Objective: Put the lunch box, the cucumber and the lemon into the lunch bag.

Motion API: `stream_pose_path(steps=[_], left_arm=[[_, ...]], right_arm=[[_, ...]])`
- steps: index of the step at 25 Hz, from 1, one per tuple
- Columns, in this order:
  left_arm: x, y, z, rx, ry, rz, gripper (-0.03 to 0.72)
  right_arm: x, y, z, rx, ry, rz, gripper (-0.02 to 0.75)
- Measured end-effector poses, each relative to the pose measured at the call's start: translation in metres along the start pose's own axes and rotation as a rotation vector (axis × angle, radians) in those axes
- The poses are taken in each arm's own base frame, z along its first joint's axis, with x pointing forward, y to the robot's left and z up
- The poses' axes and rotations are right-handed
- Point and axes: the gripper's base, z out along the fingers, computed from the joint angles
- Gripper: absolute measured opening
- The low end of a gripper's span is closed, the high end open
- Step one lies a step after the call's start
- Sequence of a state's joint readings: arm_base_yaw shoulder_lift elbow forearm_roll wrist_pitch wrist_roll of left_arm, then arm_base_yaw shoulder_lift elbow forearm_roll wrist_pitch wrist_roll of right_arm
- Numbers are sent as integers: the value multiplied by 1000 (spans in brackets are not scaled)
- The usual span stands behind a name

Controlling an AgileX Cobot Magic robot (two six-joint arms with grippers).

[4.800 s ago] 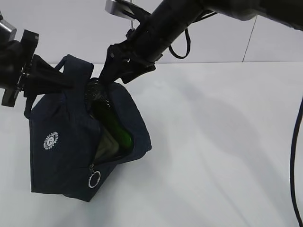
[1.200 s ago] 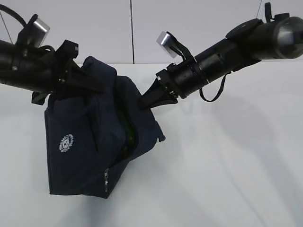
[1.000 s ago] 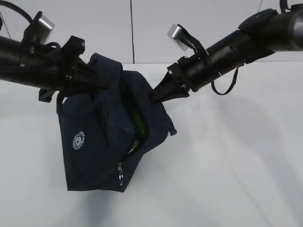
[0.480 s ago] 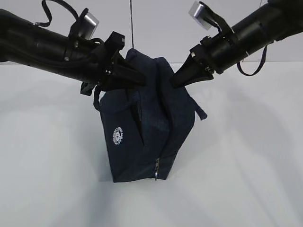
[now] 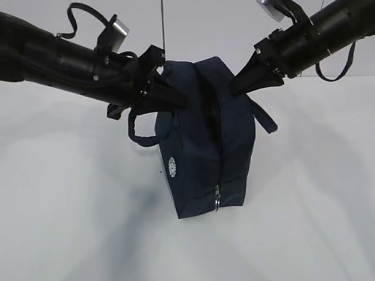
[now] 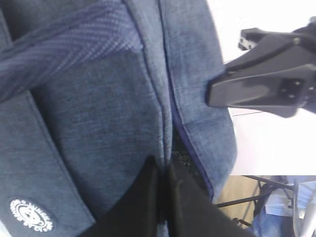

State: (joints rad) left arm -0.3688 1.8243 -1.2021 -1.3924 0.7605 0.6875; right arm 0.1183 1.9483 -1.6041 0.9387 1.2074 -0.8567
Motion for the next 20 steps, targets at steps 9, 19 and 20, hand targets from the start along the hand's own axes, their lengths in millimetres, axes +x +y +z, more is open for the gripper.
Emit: stream_pose_path(steps=[9, 19, 20], left_arm=[[-3, 9, 24, 43, -19, 41, -6], [-14, 19, 28, -33, -103, 84, -6], [-14, 21, 30, -34, -101, 73, -6]], right_arm=[[4, 2, -9, 86, 64, 0, 10], [1, -5, -10, 159, 24, 5, 10], [0, -5, -10, 165, 21, 4, 10]])
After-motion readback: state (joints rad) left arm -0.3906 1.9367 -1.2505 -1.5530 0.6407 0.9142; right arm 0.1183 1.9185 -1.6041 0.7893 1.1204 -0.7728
